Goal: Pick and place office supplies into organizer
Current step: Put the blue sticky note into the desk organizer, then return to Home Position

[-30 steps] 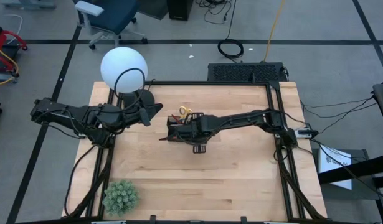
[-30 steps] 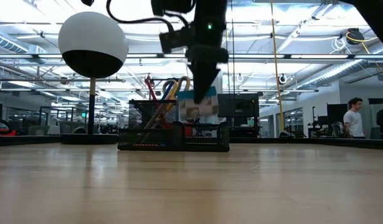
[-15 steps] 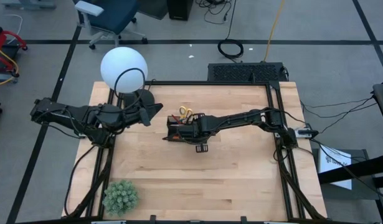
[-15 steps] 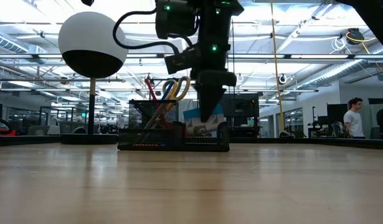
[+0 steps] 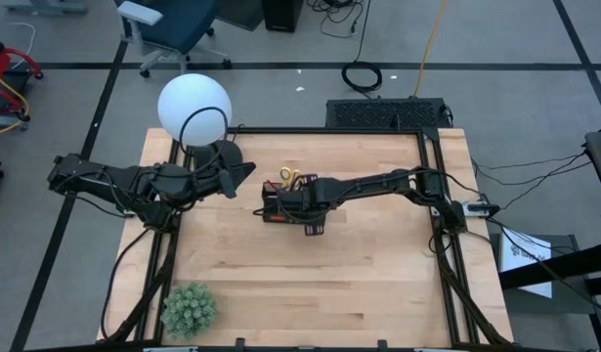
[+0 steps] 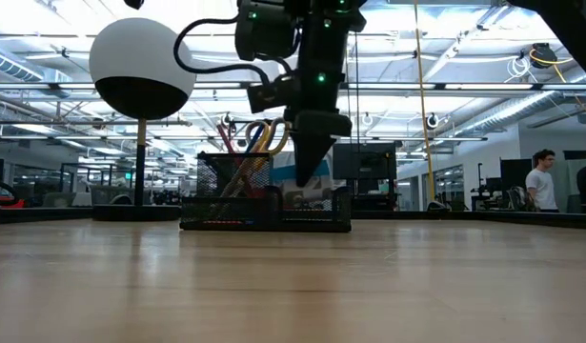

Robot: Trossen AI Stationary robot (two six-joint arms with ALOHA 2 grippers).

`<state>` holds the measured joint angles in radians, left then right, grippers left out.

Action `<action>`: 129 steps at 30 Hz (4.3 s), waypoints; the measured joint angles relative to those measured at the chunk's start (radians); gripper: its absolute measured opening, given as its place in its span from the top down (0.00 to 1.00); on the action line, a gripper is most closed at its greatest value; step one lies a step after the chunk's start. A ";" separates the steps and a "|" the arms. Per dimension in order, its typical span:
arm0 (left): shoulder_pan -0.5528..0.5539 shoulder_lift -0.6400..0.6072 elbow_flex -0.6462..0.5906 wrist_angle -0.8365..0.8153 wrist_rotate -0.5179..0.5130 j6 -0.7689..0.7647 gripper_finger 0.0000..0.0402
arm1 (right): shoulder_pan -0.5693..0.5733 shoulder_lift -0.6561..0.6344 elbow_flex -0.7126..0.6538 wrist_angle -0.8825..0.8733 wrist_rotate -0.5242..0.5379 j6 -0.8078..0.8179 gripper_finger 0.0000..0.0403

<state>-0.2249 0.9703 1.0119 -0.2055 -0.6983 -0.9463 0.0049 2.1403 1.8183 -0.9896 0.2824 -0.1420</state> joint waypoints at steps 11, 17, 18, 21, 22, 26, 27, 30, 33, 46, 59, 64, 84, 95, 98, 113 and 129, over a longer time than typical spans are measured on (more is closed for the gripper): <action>0.000 0.000 0.000 0.000 0.000 0.000 0.80 | -0.006 0.000 0.000 0.015 0.002 -0.002 0.99; 0.000 0.000 0.000 0.000 0.000 0.000 0.80 | -0.005 0.000 0.000 0.013 0.001 -0.002 0.98; 0.000 0.000 0.000 0.000 0.000 0.000 0.80 | -0.005 0.000 0.000 0.012 0.001 -0.002 0.96; 0.000 0.000 0.000 0.000 0.000 0.000 0.80 | -0.005 0.000 0.000 0.009 0.002 -0.001 0.91; 0.000 0.000 0.000 0.000 0.000 0.000 0.80 | -0.005 0.000 0.000 0.006 0.002 0.003 0.89; 0.000 0.000 0.000 0.000 0.000 0.000 0.80 | -0.005 0.000 0.000 -0.002 0.002 0.010 0.80; 0.000 0.000 0.000 0.000 0.000 0.000 0.80 | -0.004 0.000 0.000 -0.003 0.002 0.009 0.78; 0.000 0.000 0.000 0.000 0.000 0.000 0.80 | 0.001 0.000 0.000 -0.018 0.003 0.015 0.74; 0.000 0.000 0.000 0.000 0.000 0.000 0.80 | 0.007 0.000 0.000 -0.048 0.001 0.031 0.71; 0.000 0.000 0.000 0.000 0.000 0.000 0.80 | 0.084 -0.072 0.000 -0.061 0.042 0.104 0.72; 0.000 0.000 0.000 0.000 0.000 0.000 0.80 | 0.115 -0.261 0.000 0.027 0.079 0.231 0.73; 0.000 0.000 0.000 0.000 0.000 0.000 0.80 | 0.115 -0.304 0.000 0.037 0.079 0.284 0.72; 0.000 0.000 0.000 0.007 -0.028 -0.148 0.80 | 0.123 -0.319 0.000 0.275 -0.340 0.616 0.73; -0.006 0.011 0.001 0.021 0.111 -0.117 0.80 | 0.143 -0.379 0.000 0.357 -0.340 0.675 0.73; -0.014 0.011 0.001 0.023 0.139 -0.137 0.80 | 0.148 -0.398 0.000 0.373 -0.338 0.674 0.72; -0.074 0.009 0.000 0.193 0.190 0.308 0.80 | 0.161 -0.462 0.001 0.358 -0.333 0.702 0.72; 0.050 0.078 0.000 0.274 0.371 0.629 0.80 | 0.112 -0.627 0.000 0.346 -0.331 0.624 0.73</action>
<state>-0.1754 1.0487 1.0119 0.0690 -0.3268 -0.3171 0.1174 1.5133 1.8187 -0.6436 -0.0485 0.4821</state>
